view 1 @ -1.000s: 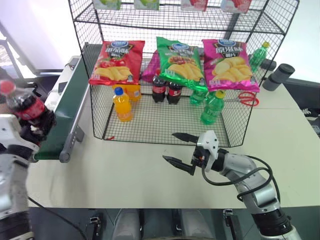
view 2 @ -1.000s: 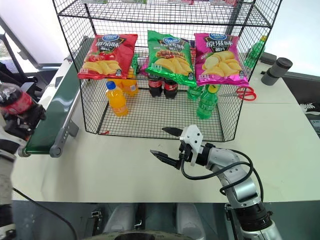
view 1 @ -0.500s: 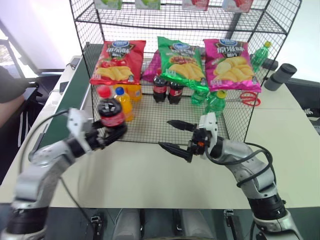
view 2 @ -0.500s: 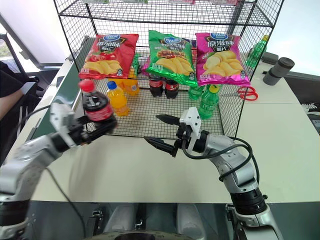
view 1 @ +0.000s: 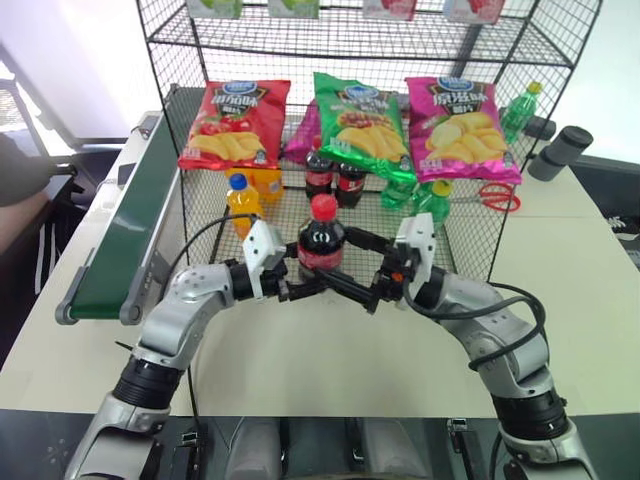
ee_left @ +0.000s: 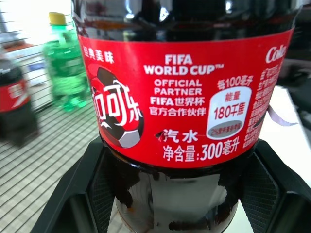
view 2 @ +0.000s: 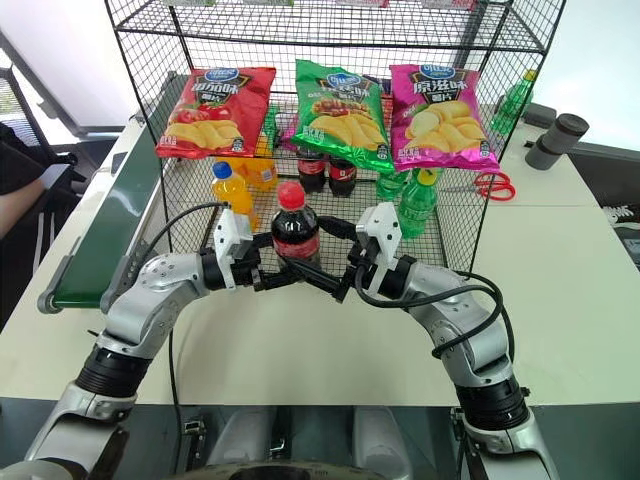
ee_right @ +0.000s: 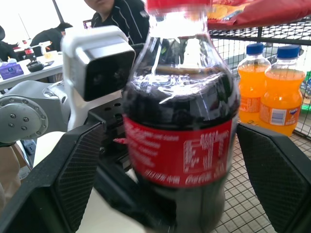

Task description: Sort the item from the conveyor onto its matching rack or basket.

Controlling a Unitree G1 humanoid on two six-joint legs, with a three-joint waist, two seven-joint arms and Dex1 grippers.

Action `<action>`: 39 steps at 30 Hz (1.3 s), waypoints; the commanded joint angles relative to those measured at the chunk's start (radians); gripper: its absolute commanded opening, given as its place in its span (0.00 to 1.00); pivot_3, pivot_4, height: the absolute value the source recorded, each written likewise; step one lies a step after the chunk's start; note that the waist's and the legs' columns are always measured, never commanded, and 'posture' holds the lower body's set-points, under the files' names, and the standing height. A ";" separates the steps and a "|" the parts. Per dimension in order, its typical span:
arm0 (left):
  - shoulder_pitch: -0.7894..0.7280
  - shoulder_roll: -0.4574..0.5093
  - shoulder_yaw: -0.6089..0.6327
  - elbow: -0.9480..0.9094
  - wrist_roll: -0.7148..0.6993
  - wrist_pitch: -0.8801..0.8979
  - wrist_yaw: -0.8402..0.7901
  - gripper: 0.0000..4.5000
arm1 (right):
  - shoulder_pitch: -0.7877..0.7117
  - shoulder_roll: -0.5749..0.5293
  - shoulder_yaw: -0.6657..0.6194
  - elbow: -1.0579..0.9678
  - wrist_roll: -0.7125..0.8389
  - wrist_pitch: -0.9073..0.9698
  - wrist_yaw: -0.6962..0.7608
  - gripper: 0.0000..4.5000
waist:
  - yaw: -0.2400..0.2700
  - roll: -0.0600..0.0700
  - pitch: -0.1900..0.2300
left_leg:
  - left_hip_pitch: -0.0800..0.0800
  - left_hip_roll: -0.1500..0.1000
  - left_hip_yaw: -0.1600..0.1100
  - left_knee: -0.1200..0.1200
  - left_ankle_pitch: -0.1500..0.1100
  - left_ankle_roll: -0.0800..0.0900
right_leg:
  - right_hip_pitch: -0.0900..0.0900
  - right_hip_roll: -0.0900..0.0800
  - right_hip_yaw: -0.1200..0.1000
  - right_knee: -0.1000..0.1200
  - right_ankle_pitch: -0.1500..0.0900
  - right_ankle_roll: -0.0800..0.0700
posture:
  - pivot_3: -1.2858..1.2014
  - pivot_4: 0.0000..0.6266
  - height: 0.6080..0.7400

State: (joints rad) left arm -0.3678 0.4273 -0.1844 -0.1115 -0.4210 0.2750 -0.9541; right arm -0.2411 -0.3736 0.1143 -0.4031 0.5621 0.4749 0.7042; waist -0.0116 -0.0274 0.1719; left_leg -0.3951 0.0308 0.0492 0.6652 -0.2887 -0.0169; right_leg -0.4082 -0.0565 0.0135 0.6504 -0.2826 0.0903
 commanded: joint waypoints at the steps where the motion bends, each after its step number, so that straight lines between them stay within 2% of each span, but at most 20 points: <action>1: -0.028 -0.013 0.009 -0.028 -0.001 -0.043 -0.019 0.64 | 0.012 0.003 -0.006 -0.056 0.009 -0.003 -0.011 1.00 | -0.001 0.000 0.000 | 0.000 0.000 0.000 0.000 0.000 0.000 | 0.000 0.000 0.000 0.000 0.000 0.000 | 0.52 0.24 1.00; 5: -0.029 -0.015 -0.002 -0.033 0.015 -0.053 -0.039 0.64 | 0.019 0.008 -0.011 -0.055 0.027 0.001 -0.013 1.00 | -0.002 0.000 0.000 | 0.000 0.000 0.000 0.000 0.000 0.000 | 0.000 0.001 0.000 0.001 0.000 0.000 | 0.52 0.24 1.00; 8: -0.026 -0.015 -0.006 -0.034 0.033 -0.062 -0.047 0.64 | 0.020 0.007 -0.014 -0.054 0.042 0.009 -0.008 0.82 | -0.001 0.000 0.000 | 0.000 0.001 0.000 0.000 0.000 0.000 | 0.000 0.001 0.000 0.001 0.000 0.000 | 0.52 0.24 1.00; 10: -0.022 -0.015 -0.008 -0.038 0.040 -0.061 -0.050 0.64 | 0.021 0.007 -0.013 -0.056 0.047 0.013 -0.005 0.66 | -0.001 0.000 0.000 | 0.000 0.001 0.000 0.000 0.000 0.000 | 0.000 0.001 0.000 0.001 0.000 0.000 | 0.52 0.24 1.00; 15: -0.013 -0.009 -0.012 -0.048 0.030 -0.015 -0.060 0.64 | 0.015 0.013 -0.016 -0.053 0.044 0.008 -0.005 0.66 | -0.001 0.000 0.000 | 0.000 0.001 -0.001 0.000 0.000 0.000 | 0.000 0.001 0.000 0.001 0.000 0.000 | 0.52 0.24 1.00; 18: -0.004 -0.003 -0.005 -0.042 0.039 0.001 -0.043 0.96 | 0.007 0.022 -0.021 -0.046 0.039 0.001 -0.011 0.66 | -0.001 0.000 0.000 | 0.000 0.001 -0.001 0.000 0.000 0.000 | 0.000 0.002 0.000 0.001 0.000 0.000 | 0.52 0.24 1.00; 19: 0.002 0.000 0.000 -0.036 0.053 -0.014 -0.033 0.98 | 0.004 0.026 -0.023 -0.041 0.033 -0.005 -0.016 0.66 | -0.001 0.000 0.000 | 0.000 0.001 -0.001 0.000 0.000 0.000 | 0.000 0.002 0.000 0.001 0.000 0.000 | 0.52 0.24 1.00; 24: 0.067 0.030 0.055 -0.023 0.065 -0.014 0.011 0.98 | -0.009 0.051 -0.045 0.006 -0.021 -0.062 -0.058 0.66 | -0.003 0.000 0.000 | 0.001 0.001 -0.001 0.000 0.000 0.000 | 0.000 0.002 0.000 0.001 0.000 0.000 | 0.52 0.24 1.00; 29: 0.171 0.070 0.119 -0.039 0.078 -0.037 0.061 0.98 | -0.013 0.077 -0.043 0.123 -0.143 -0.178 -0.117 0.66 | -0.003 0.000 0.000 | 0.001 0.001 -0.001 0.000 0.000 0.000 | 0.000 0.001 0.000 0.001 0.000 0.000 | 0.52 0.24 1.00; 33: 0.257 0.079 0.182 -0.089 0.065 -0.026 0.116 0.98 | -0.061 0.130 -0.006 0.357 -0.340 -0.385 -0.222 0.66 | -0.006 0.000 0.000 | 0.001 0.001 0.000 0.000 0.000 0.000 | 0.000 -0.001 0.001 0.001 0.000 0.000 | 0.52 0.24 1.00; 39: 0.312 0.068 0.223 -0.143 0.066 -0.011 0.193 0.98 | -0.193 0.259 -0.019 0.655 -0.432 -0.565 -0.331 0.66 | -0.010 0.001 0.001 | 0.002 0.001 0.001 0.000 0.000 0.000 | -0.001 -0.001 0.001 0.003 0.000 0.000 | 0.52 0.24 1.00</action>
State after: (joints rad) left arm -0.0625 0.4972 0.0160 -0.2103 -0.3395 0.2630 -0.7752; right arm -0.3842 -0.1289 0.1082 0.2529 0.1437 -0.0123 0.3954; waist -0.0216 -0.0264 0.1725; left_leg -0.3932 0.0318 0.0499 0.6651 -0.2886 -0.0172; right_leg -0.4091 -0.0576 0.0151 0.6540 -0.2826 0.0903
